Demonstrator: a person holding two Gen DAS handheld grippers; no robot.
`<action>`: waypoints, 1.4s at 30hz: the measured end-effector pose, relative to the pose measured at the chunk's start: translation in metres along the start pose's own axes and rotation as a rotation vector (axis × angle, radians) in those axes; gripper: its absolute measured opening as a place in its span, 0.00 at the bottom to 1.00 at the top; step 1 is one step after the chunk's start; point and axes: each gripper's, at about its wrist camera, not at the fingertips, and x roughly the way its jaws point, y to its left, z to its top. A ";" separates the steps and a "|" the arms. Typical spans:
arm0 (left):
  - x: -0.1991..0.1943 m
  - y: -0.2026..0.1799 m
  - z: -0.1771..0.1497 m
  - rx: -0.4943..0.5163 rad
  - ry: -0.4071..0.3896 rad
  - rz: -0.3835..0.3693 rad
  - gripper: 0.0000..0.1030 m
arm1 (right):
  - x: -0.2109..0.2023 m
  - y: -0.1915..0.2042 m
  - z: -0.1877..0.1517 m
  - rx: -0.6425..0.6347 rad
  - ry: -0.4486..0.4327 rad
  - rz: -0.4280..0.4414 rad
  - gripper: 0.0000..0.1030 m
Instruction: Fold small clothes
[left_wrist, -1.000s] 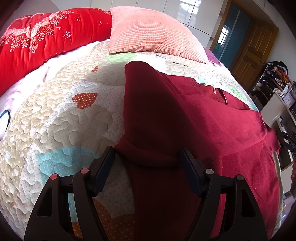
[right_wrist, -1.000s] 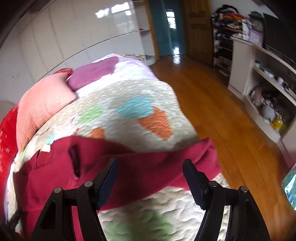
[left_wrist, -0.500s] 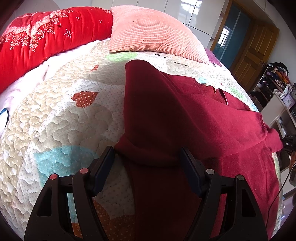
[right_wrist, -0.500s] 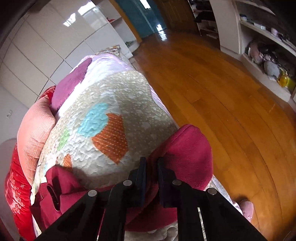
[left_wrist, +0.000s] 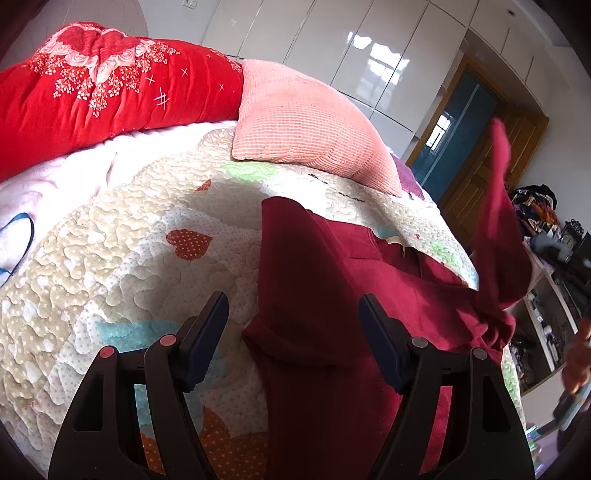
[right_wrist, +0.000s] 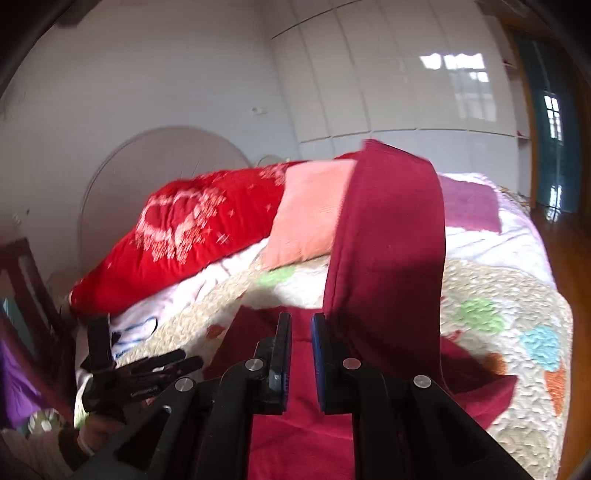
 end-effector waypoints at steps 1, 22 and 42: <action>0.001 0.001 0.000 -0.005 0.006 -0.010 0.71 | 0.020 0.003 -0.013 0.006 0.073 0.000 0.10; 0.047 -0.028 0.031 0.062 0.031 0.040 0.71 | -0.061 -0.159 -0.075 0.414 0.037 -0.374 0.47; 0.026 -0.025 0.059 0.001 0.123 -0.038 0.09 | -0.010 -0.142 -0.053 0.478 0.086 -0.148 0.49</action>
